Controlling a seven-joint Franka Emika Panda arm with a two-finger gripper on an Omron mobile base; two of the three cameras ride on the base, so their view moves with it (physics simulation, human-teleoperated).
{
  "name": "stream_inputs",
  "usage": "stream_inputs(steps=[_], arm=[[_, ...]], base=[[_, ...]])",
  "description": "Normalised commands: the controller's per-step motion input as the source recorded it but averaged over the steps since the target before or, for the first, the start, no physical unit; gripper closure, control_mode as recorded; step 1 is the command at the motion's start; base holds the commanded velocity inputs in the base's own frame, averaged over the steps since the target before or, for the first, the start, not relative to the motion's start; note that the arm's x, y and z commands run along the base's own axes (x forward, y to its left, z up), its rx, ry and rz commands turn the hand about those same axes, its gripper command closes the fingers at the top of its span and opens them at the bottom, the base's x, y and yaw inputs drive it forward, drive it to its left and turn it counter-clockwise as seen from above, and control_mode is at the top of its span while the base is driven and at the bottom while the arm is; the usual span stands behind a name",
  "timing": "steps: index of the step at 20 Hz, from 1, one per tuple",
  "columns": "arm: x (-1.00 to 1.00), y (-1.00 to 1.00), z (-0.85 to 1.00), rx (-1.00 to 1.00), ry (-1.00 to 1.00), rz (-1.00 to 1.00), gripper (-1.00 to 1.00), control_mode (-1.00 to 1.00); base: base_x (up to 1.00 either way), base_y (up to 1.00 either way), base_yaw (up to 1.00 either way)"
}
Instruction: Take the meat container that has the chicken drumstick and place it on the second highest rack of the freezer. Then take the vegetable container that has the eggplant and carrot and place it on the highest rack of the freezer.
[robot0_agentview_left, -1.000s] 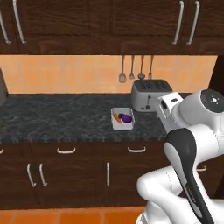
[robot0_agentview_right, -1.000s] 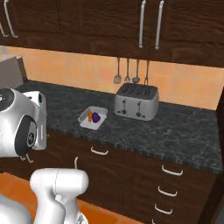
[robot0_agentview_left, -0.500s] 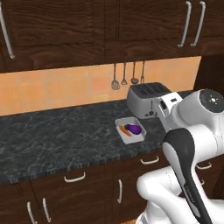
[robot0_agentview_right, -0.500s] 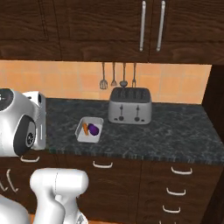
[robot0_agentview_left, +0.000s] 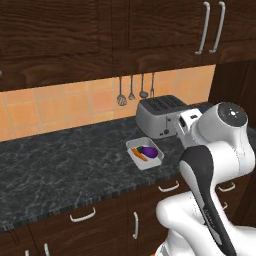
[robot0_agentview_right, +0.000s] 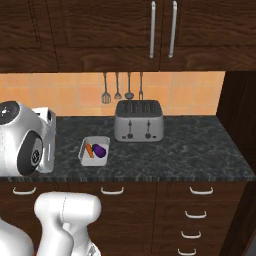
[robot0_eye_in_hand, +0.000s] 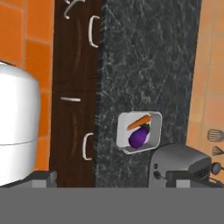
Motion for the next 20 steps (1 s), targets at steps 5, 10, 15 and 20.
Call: stream_inputs(steps=[5,10,15,20], arm=[[0.24,0.0,-0.6,0.0,0.3,0.07,-1.0,-1.0],[0.22,-0.04,-0.42,-0.02,0.19,0.17,-1.0,-1.0],[0.43,-0.28,-0.3,-0.03,0.06,0.11,-1.0,-1.0],[0.42,0.0,-0.18,0.0,0.03,0.0,-1.0,-1.0]], base=[[0.0,0.0,0.0],[0.0,0.0,0.0],[0.0,0.0,0.0],[0.0,0.0,0.0]])
